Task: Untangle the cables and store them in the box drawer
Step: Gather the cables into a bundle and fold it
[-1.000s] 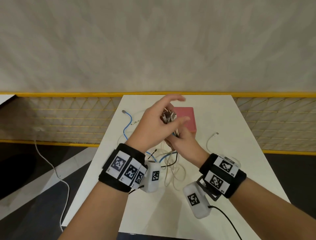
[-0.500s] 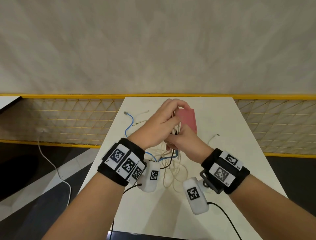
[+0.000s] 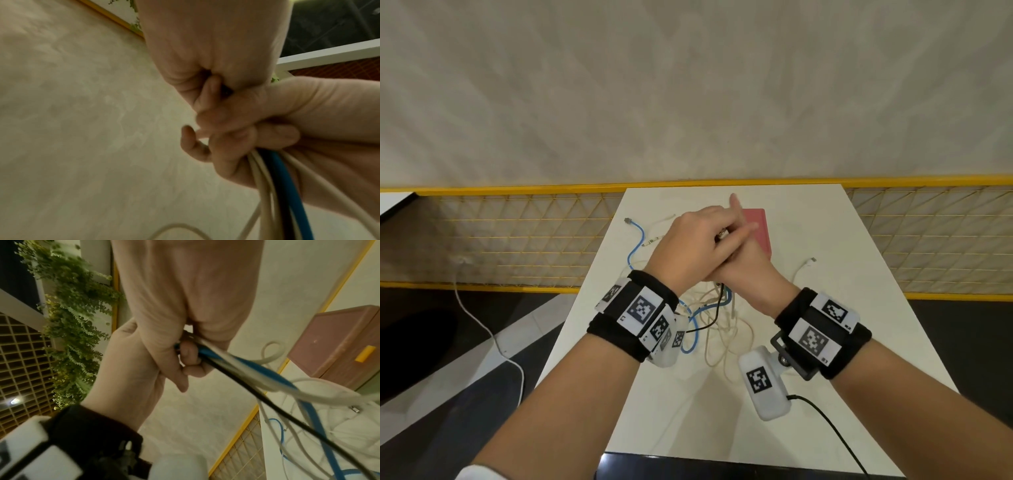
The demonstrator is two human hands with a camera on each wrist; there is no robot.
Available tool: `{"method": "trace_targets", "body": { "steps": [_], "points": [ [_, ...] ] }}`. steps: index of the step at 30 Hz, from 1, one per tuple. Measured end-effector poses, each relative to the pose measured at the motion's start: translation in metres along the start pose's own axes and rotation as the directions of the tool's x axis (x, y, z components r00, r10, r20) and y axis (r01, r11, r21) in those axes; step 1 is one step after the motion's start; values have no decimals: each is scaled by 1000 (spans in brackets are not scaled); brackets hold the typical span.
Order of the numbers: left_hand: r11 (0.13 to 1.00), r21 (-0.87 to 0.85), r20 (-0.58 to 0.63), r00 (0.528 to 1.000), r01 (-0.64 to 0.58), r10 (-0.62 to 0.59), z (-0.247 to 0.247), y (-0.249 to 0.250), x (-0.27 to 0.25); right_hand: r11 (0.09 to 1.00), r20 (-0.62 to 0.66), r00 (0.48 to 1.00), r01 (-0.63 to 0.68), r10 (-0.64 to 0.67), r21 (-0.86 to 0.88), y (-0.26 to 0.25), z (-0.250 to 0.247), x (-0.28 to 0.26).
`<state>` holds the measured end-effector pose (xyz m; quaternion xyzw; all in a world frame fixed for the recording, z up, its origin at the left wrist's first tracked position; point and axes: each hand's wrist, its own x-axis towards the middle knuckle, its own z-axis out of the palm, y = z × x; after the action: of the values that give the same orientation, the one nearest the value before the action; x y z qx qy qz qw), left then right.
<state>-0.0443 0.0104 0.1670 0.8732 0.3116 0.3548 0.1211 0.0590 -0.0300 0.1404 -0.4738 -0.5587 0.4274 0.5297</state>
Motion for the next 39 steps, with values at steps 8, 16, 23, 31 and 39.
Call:
{"method": "trace_targets", "body": {
  "steps": [8, 16, 23, 31, 39],
  "points": [
    [884, -368, -105, 932, 288, -348, -14, -11, 4, 974, 224, 974, 7, 45, -225, 10, -9, -19],
    [940, 212, -12, 961, -266, 275, 6, -11, -15, 896, 126, 991, 11, 50, -443, 11, -8, -10],
    [975, 142, 172, 975, -168, 143, 9, -24, -20, 886, 230, 963, -16, 138, -463, -3, -24, -9],
    [977, 211, -90, 996, 4, 15, 2, -22, -9, 875, 289, 947, 17, 142, -484, -15, -55, 0],
    [947, -264, -390, 877, 186, -281, -33, -27, 5, 881, 283, 945, -10, 163, -473, -18, -80, 3]
  ]
}}
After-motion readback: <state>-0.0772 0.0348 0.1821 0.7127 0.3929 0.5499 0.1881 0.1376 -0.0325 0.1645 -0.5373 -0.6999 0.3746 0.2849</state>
